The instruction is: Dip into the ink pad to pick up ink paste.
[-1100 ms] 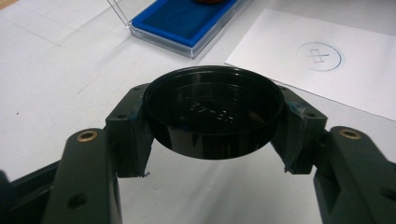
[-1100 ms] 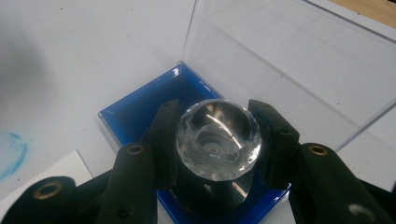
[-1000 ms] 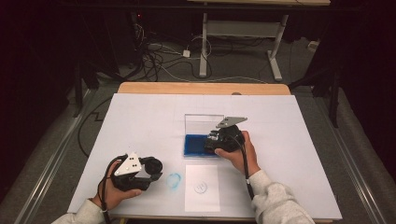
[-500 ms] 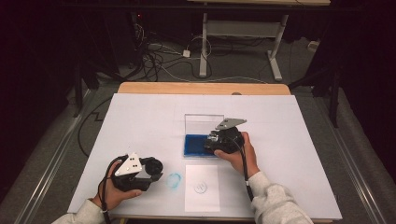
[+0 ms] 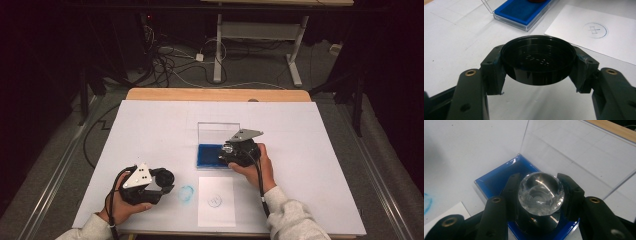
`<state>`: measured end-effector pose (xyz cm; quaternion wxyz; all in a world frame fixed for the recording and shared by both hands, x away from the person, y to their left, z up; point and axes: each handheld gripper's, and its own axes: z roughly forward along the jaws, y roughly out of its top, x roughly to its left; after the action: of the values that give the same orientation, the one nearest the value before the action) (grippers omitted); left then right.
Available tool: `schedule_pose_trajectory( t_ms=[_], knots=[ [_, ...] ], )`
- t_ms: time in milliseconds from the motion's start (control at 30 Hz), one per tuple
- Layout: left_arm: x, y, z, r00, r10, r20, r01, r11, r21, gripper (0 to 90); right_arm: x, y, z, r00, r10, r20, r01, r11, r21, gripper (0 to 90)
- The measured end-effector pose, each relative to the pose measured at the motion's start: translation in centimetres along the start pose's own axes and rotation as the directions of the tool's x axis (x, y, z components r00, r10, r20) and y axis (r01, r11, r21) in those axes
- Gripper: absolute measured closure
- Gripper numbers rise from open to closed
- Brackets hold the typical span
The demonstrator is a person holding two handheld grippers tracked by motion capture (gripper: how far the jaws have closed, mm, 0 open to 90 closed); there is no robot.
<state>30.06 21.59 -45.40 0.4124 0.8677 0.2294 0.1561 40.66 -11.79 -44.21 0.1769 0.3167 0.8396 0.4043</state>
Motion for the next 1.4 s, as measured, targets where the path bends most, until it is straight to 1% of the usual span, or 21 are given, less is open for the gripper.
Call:
schedule_pose_trajectory(
  t_ms=[133, 533, 767, 867, 1000, 1133, 1200, 1333, 1400],
  knots=[
    [0.03, -0.03, -0.04, 1.0, -0.002, 0.0, 0.002, 1.0, -0.002, 36.7, 0.18, 0.03, -0.02, 0.9999, -0.011, 0.009, 0.011, 1.0, 0.004, 56.7],
    [-0.01, -0.05, -0.04, 1.0, 0.002, 0.002, -0.002, 1.0, 0.002, 36.7, -0.05, -0.16, 0.02, 0.9999, 0.014, -0.007, -0.014, 1.0, -0.008, 56.6],
    [0.02, -0.02, -0.05, 1.0, 0.005, -0.001, -0.005, 1.0, 0.002, 36.7, 0.03, -0.03, 0.03, 1.0, 0.002, -0.002, -0.002, 1.0, 0.0, 56.6],
    [-0.04, 0.0, 0.02, 1.0, 0.005, 0.002, -0.005, 1.0, 0.005, 36.7, -0.19, -0.22, 0.01, 0.9997, 0.02, -0.015, -0.021, 1.0, -0.01, 56.6],
    [-0.12, 0.0, -0.03, 1.0, 0.006, 0.0, -0.006, 1.0, 0.002, 36.7, -0.09, -0.23, 0.04, 0.9997, 0.024, -0.01, -0.024, 1.0, -0.013, 56.6],
    [-0.07, 0.03, -0.05, 1.0, 0.006, -0.003, -0.006, 1.0, 0.002, 36.7, 0.06, -0.08, -0.08, 0.9999, 0.017, 0.001, -0.017, 1.0, -0.003, 56.6],
    [-0.04, 0.05, 0.01, 1.0, 0.007, -0.003, -0.007, 1.0, 0.004, 36.7, -0.05, -0.07, -0.2, 0.9999, 0.016, -0.004, -0.016, 1.0, -0.004, 56.7],
    [0.03, 0.05, 0.19, 0.9999, 0.01, -0.005, -0.01, 0.9999, 0.014, 36.7, -0.56, -0.18, -0.6, 0.999, 0.04, -0.019, -0.04, 0.999, -0.013, 56.7],
    [0.03, 0.08, 0.18, 0.9999, 0.011, -0.005, -0.01, 0.9999, 0.012, 36.7, -0.7, -0.1, -0.92, 0.9993, 0.038, -0.002, -0.038, 0.999, -0.021, 56.7]
  ],
)
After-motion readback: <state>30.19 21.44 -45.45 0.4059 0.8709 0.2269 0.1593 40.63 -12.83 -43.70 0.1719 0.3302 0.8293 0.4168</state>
